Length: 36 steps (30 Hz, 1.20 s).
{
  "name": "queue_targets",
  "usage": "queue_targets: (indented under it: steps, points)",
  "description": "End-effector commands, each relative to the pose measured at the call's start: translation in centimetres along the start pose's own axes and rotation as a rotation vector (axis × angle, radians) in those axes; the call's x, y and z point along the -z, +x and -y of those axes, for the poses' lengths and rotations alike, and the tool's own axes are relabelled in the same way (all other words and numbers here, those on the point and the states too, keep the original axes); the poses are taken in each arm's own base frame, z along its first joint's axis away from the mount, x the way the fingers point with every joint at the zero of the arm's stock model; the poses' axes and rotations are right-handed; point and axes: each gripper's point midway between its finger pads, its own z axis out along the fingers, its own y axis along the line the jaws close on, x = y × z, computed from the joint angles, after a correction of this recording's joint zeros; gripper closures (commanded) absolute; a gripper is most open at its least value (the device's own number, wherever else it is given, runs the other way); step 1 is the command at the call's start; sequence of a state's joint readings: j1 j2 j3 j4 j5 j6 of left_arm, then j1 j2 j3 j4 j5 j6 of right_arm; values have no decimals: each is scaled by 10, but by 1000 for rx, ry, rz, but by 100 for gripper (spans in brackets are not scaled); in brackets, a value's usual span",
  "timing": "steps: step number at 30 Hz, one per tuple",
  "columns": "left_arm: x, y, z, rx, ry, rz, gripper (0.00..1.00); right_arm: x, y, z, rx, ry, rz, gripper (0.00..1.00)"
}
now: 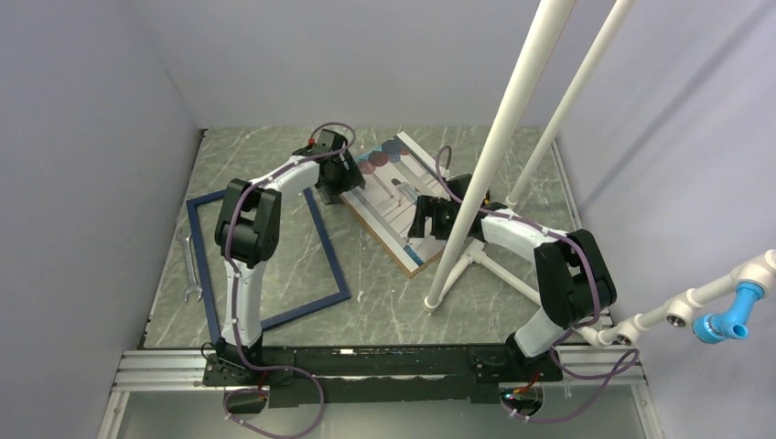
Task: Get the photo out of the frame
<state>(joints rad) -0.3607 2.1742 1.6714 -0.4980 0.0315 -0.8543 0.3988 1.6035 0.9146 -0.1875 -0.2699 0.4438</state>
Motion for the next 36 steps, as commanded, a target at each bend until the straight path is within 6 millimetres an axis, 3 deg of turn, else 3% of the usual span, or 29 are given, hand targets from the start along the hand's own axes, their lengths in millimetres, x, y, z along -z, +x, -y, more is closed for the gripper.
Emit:
queue_targets:
  steps: [1,5,7,11,14,20,26,31,36]
  points:
    - [34,-5,8,-102,64,8,16,17,-15,-8,47,-7,49,11]
    - [73,12,17,-172,197,2,16,27,-21,8,33,76,91,8]
    - [94,23,30,-203,311,6,15,33,-28,19,9,109,127,5]
    - [125,62,60,-252,534,-55,15,42,-51,46,-67,174,196,1]
    - [136,103,83,-310,633,-130,15,42,-71,67,-116,229,224,1]
    - [119,147,90,-320,648,-226,14,23,-98,104,-139,321,217,1]
    - [99,163,90,-304,635,-275,15,-3,-109,129,-53,397,189,4]
    - [88,174,97,-311,640,-322,15,-4,-119,156,-25,540,181,5]
    - [80,177,97,-296,627,-337,15,-6,-118,168,-18,577,158,5]
